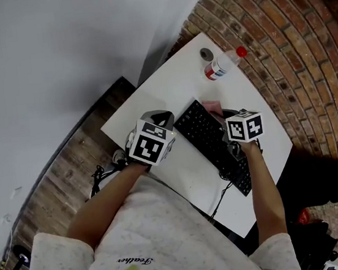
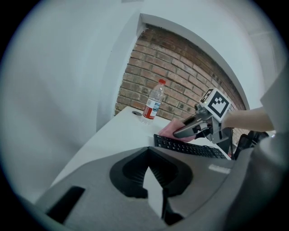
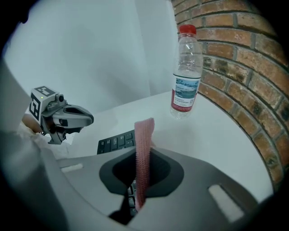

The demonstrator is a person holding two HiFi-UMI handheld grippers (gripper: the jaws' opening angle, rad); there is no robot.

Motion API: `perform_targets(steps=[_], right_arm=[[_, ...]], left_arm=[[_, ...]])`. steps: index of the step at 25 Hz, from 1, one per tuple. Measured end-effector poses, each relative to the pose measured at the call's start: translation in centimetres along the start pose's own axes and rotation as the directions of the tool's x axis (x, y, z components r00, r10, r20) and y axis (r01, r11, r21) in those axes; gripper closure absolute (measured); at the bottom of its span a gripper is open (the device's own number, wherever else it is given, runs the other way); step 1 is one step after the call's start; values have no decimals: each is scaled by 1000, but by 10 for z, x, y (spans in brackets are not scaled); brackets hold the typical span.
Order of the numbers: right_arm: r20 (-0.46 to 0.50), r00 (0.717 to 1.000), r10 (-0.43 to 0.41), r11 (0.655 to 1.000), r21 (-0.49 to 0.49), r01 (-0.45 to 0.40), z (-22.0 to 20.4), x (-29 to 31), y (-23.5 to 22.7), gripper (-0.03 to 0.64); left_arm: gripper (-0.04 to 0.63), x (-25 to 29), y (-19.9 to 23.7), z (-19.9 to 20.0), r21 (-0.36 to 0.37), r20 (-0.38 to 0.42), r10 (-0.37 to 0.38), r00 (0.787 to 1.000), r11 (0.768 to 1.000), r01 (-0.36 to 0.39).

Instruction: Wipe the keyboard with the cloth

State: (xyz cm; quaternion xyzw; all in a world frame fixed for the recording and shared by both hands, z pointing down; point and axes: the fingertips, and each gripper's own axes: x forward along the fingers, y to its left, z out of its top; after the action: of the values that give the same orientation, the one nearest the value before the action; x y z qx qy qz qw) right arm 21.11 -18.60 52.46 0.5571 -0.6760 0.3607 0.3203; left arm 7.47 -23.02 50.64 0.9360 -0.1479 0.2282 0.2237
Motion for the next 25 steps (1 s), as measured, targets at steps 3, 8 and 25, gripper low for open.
perform_targets(steps=[3, 8, 25], right_arm=[[-10, 1000, 6, 1000, -24, -6, 7, 6, 5, 594], [-27, 1000, 7, 998, -69, -9, 20, 15, 10, 594], [-184, 981, -65, 808, -586, -57, 46, 34, 42, 595]], left_arm=[[601, -6, 8, -2, -6, 1, 10, 1000, 1000, -10], [601, -21, 17, -4, -11, 12, 13, 1000, 1000, -13], [601, -54, 32, -29, -89, 16, 48, 999, 995, -47]])
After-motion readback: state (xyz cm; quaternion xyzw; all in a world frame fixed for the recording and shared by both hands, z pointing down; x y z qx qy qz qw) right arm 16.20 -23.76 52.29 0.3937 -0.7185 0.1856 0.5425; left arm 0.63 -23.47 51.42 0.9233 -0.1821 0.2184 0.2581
